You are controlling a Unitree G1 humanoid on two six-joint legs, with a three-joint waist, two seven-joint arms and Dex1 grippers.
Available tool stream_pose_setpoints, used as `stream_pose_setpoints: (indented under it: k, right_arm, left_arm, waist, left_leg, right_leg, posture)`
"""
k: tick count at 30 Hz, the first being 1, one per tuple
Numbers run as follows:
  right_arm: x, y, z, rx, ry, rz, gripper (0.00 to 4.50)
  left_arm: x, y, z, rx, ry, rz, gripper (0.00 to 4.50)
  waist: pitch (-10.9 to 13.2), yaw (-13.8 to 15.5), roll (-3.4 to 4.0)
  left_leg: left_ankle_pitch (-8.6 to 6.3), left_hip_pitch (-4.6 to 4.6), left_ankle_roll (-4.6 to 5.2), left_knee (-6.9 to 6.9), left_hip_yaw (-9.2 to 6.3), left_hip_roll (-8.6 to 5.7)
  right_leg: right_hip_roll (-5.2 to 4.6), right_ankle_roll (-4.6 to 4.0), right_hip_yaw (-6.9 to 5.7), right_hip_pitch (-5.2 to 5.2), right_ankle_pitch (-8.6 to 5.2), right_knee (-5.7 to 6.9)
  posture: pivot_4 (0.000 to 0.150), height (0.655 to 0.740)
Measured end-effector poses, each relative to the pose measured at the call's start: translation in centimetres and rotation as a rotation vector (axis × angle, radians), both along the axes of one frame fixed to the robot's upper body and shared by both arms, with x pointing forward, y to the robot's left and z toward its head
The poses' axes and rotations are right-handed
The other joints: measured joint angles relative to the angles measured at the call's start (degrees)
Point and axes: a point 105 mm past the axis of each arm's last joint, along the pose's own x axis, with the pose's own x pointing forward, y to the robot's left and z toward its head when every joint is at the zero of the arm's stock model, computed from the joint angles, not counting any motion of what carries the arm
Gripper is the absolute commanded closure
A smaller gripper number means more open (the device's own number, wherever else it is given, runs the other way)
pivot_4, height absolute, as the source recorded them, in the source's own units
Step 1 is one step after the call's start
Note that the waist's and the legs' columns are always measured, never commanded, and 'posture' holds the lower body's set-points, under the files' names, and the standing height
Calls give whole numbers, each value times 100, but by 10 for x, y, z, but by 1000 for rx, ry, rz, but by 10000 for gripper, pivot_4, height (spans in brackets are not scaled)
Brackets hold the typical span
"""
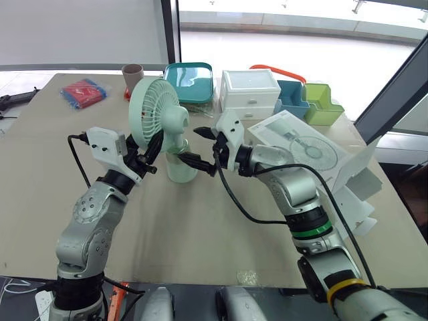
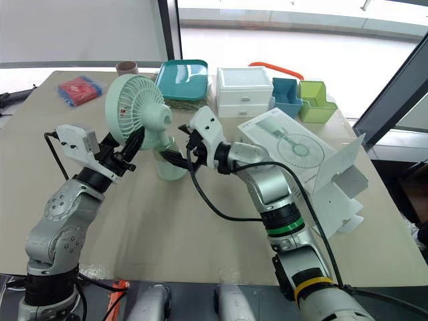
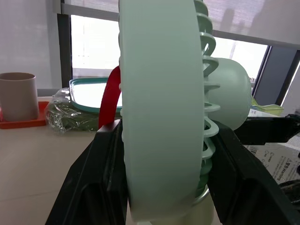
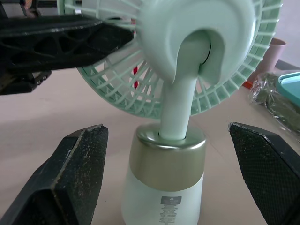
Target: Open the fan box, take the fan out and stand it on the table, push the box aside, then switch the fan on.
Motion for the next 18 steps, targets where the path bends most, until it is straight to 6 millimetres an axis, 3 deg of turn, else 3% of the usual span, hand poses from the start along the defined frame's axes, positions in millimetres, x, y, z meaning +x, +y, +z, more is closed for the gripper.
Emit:
stream_pose_setpoints:
  k: [16, 17, 18]
  right_arm:
    - [8, 19, 3, 37, 26, 27, 0]
    - [8, 20, 4, 41, 27, 30, 4099]
    - [8, 20, 4, 42, 27, 30, 5145]
  left_arm:
    - [-6, -4, 6, -1, -26, -17, 25748]
    - [-6, -4, 3, 3, -19, -18, 25748]
    - [-6, -4, 3, 3, -18, -18, 25748]
  waist:
    - [0, -2, 0]
    - [0, -2, 0]
    - [0, -1, 0]
  left_leg:
    - [0, -3, 0, 0, -1, 1]
    - [0, -3, 0, 0, -1, 1]
    - [0, -3, 0, 0, -2, 1]
  right_leg:
    - [-1, -1, -3, -3, 1, 0]
    - [0, -1, -3, -3, 1, 1]
    - [-1, -1, -4, -3, 1, 1]
  posture:
    - [1500, 7400]
    - [1500, 7400]
    - [1500, 7400]
